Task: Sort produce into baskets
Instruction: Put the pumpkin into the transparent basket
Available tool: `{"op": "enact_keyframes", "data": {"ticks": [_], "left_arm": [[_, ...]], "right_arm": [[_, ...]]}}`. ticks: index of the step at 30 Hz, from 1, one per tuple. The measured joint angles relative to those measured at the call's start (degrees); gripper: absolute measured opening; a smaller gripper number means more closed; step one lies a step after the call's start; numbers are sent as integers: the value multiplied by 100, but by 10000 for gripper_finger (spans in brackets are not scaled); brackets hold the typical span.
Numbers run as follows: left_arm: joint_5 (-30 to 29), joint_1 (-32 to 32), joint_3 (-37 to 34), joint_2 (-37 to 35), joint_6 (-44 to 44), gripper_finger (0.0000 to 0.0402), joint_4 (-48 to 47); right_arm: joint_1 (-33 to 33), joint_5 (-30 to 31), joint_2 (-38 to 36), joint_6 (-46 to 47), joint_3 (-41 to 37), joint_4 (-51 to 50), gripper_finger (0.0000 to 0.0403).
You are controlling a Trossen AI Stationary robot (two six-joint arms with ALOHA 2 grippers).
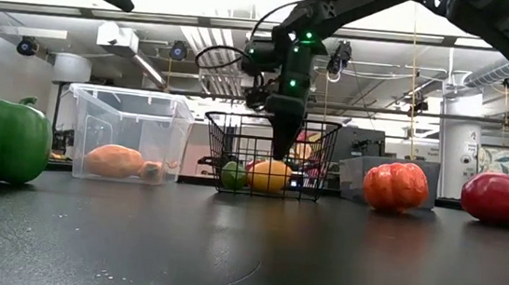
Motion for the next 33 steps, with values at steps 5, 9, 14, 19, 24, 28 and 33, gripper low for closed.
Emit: {"op": "enact_keyframes", "data": {"ticks": [5,9,14,19,24,28,33], "left_arm": [[-4,0,0,21,0,221,97],[2,0,0,149,-1,221,229],[61,-9,0,348,-1,221,388],[227,-9,0,522,0,221,489],[397,-9,-2,535,0,221,585],[413,-7,-2,534,100,221,666],[419,-7,-2,538,410,221,997]], "right_arm": [[22,-8,-503,284,11,-67,353],[171,-27,-956,554,-20,-93,350],[543,-58,-1645,826,-234,-104,343],[1036,-61,-2306,1150,-672,-68,337],[1594,-19,-2952,1638,-1441,181,337],[2087,-16,-3428,2108,-2258,680,338],[2692,-6,-3882,2909,-3110,1047,333]]}}
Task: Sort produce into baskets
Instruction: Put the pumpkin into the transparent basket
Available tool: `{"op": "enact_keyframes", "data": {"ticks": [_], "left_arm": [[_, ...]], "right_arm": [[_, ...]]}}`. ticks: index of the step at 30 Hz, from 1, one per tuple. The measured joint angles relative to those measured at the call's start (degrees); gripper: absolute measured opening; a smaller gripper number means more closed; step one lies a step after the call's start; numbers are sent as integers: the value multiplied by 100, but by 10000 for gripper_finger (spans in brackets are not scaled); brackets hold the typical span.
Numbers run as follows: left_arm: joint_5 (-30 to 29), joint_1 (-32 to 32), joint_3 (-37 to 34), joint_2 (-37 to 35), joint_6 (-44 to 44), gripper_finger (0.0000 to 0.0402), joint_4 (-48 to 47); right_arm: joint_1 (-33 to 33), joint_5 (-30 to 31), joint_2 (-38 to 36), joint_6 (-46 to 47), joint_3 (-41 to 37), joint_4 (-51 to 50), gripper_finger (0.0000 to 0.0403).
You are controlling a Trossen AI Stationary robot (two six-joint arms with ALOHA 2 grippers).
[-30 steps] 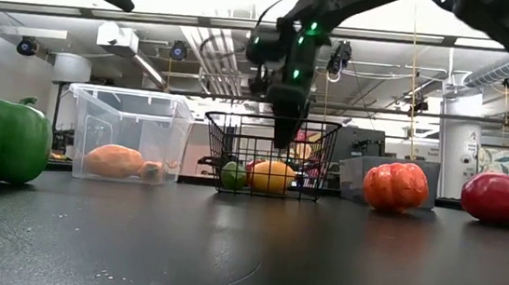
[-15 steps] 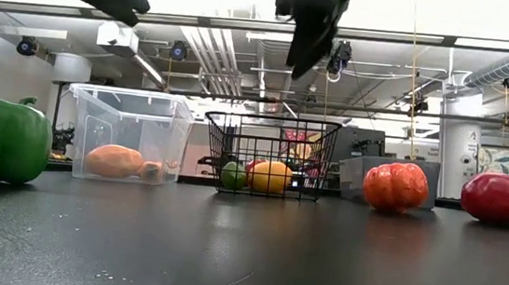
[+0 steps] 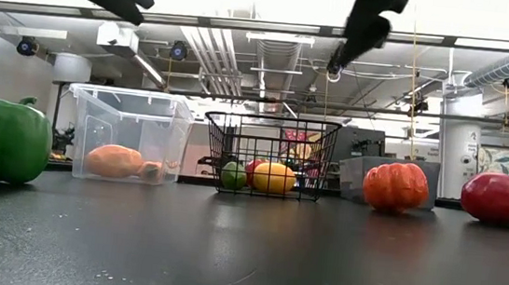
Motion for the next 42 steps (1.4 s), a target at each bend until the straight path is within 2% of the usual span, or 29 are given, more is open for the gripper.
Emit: {"op": "enact_keyframes", "data": {"ticks": [8,17,24,33,42], "left_arm": [[-1,0,0,0,851,221,783],[1,0,0,0,1306,221,1044],[-74,1,0,0,1582,221,1079],[-125,44,0,0,2034,221,1085],[-240,83,0,0,2246,221,1085]], "right_arm": [[753,155,-189,1342,-679,-29,335],[1241,182,-177,1952,-1053,-589,333],[1280,894,-177,2789,-1295,-1364,333],[1347,1521,-202,1832,-2011,-1103,340],[1358,2291,-199,1490,-2743,-293,337]]}}
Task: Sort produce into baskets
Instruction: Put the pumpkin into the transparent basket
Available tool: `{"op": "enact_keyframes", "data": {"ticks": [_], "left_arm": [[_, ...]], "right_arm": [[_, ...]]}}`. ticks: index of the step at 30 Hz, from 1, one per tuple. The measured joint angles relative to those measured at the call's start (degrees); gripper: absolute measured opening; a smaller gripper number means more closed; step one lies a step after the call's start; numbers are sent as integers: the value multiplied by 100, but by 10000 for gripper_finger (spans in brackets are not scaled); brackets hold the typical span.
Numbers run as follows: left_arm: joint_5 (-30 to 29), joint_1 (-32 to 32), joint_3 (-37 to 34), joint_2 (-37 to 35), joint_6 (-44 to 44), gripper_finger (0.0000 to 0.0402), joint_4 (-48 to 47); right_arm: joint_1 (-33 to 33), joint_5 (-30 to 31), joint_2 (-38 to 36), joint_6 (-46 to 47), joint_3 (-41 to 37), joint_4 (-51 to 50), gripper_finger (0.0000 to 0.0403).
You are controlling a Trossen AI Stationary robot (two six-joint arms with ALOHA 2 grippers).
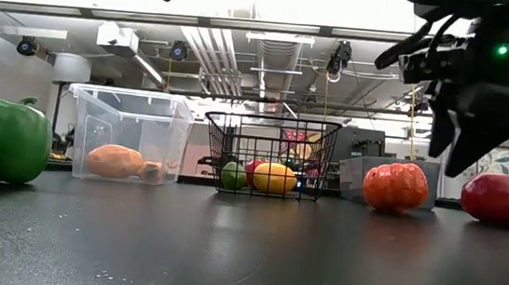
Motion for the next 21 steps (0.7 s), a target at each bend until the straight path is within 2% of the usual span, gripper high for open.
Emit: {"op": "enact_keyframes", "data": {"ticks": [5,11,21], "left_arm": [[-282,0,0,0,74,221,0],[-303,0,0,0,76,221,-4],[-329,0,0,0,85,221,-20]], "right_arm": [[-1,474,68,-406,-72,434,331],[-2,934,198,-728,-113,687,329],[-185,1022,621,-1016,-138,840,326]]}}
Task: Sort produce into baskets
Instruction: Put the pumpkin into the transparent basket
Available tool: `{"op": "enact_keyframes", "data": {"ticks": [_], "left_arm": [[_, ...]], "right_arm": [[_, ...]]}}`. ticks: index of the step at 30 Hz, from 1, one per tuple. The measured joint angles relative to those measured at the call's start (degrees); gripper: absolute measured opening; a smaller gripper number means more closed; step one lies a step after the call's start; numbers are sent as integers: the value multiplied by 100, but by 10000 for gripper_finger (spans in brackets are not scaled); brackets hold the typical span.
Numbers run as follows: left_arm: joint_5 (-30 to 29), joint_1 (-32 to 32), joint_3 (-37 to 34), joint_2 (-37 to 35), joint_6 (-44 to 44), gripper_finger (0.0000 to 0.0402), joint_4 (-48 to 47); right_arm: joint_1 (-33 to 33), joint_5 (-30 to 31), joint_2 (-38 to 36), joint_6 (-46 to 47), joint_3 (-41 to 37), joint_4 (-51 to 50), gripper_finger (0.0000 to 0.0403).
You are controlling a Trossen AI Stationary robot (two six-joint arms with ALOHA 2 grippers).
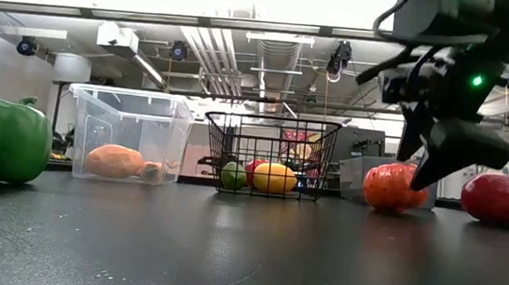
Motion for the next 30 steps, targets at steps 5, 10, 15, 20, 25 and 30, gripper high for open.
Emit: {"op": "enact_keyframes", "data": {"ticks": [5,10,15,20,25,30], "left_arm": [[1,0,0,2,0,221,-4],[1,0,0,2,0,221,-3],[0,0,-2,2,0,221,-4],[-1,0,-2,2,0,221,-6],[-1,0,-2,2,0,221,-6],[-1,0,-4,2,0,221,-6]], "right_arm": [[-168,51,298,-111,0,40,322],[-195,151,412,-124,4,25,310],[-195,173,377,-50,2,64,283],[-195,184,369,-50,2,131,248],[-195,182,360,-45,2,142,225],[-186,13,178,157,-4,177,222]]}}
